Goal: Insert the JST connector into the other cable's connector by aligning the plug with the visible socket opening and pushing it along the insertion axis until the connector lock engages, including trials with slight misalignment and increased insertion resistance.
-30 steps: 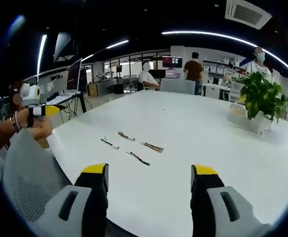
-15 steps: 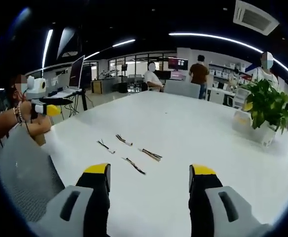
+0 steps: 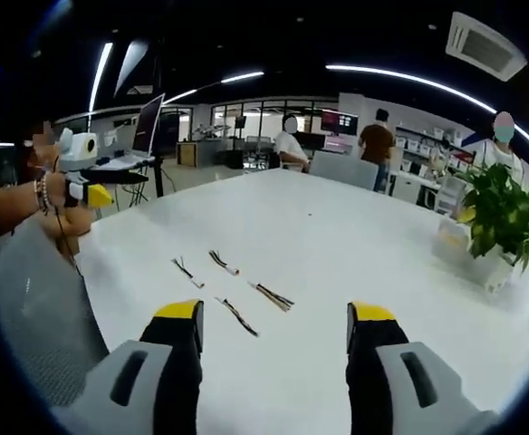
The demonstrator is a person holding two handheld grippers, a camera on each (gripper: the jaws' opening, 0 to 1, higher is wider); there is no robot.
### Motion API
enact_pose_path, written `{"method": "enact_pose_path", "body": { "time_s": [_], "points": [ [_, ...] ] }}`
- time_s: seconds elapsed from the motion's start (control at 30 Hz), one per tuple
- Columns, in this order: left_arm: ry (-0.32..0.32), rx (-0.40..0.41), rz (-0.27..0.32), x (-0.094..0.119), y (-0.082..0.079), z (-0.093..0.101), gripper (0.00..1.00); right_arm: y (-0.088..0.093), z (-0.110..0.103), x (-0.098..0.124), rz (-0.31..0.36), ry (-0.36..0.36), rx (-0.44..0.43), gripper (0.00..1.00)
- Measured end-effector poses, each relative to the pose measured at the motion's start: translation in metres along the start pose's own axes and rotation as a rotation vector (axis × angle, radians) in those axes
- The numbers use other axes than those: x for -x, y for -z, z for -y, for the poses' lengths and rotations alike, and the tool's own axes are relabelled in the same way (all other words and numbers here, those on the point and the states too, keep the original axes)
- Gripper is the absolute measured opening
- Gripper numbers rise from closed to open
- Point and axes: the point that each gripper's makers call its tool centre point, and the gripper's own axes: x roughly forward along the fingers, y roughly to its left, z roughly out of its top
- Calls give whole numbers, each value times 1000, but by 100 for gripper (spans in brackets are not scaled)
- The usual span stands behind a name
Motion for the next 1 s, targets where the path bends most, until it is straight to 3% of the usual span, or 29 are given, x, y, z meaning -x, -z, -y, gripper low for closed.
{"method": "enact_pose_path", "body": {
  "time_s": [0.1, 0.2, 0.43, 0.63, 1.0],
  "points": [
    [14, 1, 14, -5, -2, -1, 99, 0, 2, -5, -2, -4, 11, 62],
    [41, 49, -47, -11, 7, 1, 99, 0, 4, -10, -5, -6, 22, 61],
    [78, 67, -35, -24, 10, 6, 90, -2, 6, -18, -2, -16, 32, 61],
    [129, 60, -36, -34, 14, 11, 98, 0, 8, -26, -6, -32, 49, 60],
    [191, 35, -63, -54, 20, 7, 98, 3, 9, -47, -39, -68, 80, 58]
  ]
}}
